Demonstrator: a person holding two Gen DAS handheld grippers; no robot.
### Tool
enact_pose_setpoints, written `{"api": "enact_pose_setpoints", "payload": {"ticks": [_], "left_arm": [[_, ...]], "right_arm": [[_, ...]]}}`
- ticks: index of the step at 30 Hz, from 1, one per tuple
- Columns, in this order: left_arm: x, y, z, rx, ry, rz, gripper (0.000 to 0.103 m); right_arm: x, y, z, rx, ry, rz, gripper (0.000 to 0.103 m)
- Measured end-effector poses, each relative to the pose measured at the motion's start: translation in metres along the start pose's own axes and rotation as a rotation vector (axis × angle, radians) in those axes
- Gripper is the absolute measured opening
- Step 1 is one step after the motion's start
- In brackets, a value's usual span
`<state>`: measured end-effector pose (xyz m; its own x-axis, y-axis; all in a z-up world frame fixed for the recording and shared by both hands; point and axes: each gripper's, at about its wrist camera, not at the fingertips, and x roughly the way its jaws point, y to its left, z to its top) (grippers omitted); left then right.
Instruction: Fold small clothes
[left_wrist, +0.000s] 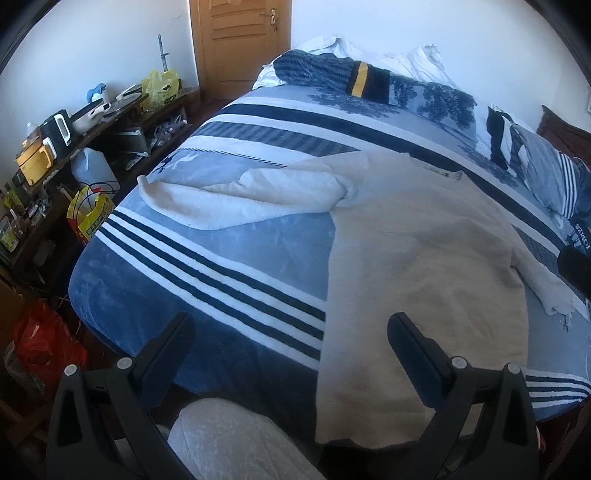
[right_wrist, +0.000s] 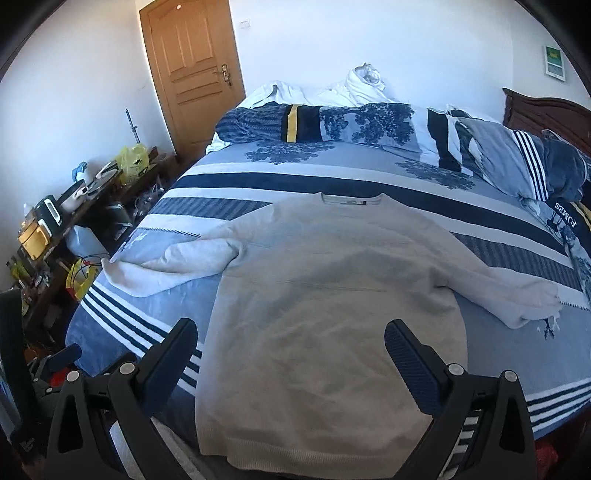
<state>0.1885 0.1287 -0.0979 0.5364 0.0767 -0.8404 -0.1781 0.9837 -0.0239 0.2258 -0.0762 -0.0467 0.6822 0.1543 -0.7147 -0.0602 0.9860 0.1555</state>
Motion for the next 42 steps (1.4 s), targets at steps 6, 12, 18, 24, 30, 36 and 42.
{"api": "enact_pose_setpoints", "payload": {"ticks": [6, 12, 18, 24, 30, 36, 42], "left_arm": [[0.02, 0.011, 0.011, -0.021, 0.015, 0.004, 0.103], [0.044, 0.026, 0.023, -0.052, 0.03, 0.004, 0.103], [0.091, 0.07, 0.05, -0.151, 0.065, 0.03, 0.103], [0.142, 0.144, 0.092, -0.333, 0.039, 0.089, 0.103], [0.207, 0.204, 0.128, -0.467, 0.07, 0.108, 0.1], [0.264, 0.232, 0.133, -0.573, 0.172, 0.112, 0.036], [0.205, 0.2, 0.147, -0.462, -0.038, 0.056, 0.004]], "right_arm": [[0.025, 0.013, 0.009, -0.021, 0.015, 0.025, 0.099], [0.057, 0.027, 0.021, -0.045, 0.051, 0.074, 0.092], [0.088, 0.047, 0.03, -0.071, 0.082, 0.114, 0.088], [0.136, 0.067, 0.035, -0.08, 0.123, 0.18, 0.087], [0.175, 0.077, 0.031, -0.083, 0.176, 0.196, 0.086], [0.187, 0.07, 0.023, -0.07, 0.205, 0.199, 0.086], [0.176, 0.05, 0.018, -0.044, 0.191, 0.166, 0.086]]}}
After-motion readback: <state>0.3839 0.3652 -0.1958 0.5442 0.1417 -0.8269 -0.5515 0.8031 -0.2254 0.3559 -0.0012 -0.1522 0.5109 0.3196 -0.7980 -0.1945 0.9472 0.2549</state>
